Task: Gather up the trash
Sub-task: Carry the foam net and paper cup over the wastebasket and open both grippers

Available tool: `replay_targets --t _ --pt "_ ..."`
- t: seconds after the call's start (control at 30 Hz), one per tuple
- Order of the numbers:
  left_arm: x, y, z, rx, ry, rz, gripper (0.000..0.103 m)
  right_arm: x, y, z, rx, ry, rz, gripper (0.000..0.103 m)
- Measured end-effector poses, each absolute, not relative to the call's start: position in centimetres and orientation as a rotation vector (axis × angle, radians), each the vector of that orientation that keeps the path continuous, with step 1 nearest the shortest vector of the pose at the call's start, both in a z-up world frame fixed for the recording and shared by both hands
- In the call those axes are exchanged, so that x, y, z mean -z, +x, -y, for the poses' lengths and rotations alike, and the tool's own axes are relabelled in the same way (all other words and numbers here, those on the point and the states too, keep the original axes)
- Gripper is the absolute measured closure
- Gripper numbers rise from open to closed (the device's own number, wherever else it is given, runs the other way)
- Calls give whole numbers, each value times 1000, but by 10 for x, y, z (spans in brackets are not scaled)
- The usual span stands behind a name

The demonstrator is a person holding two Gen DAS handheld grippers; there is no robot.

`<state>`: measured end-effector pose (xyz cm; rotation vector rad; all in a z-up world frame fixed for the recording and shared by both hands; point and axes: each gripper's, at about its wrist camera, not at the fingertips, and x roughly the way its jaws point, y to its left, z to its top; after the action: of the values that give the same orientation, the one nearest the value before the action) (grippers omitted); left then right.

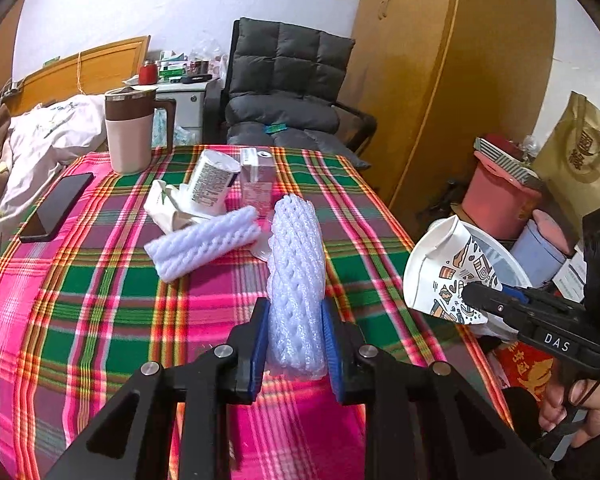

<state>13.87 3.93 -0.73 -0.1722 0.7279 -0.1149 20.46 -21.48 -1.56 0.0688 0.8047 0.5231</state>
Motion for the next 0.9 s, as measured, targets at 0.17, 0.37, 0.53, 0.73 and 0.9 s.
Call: replay_targets --t 0.17,0.37,0.53,0.73,0.9 --pt "6 122 -30 121 -178 -726 77 13 191 223 -512 78 -794 73" --pt "5 100 -18 139 -169 -727 77 10 181 228 -500 76 -779 73" --pt "6 90 -8 160 -162 -737 77 11 174 231 -488 78 -777 73" --pt "4 87 5 184 -151 -741 77 10 171 240 -471 90 -766 73" --pt "3 91 19 209 -138 -746 77 11 164 250 -457 101 -753 73"
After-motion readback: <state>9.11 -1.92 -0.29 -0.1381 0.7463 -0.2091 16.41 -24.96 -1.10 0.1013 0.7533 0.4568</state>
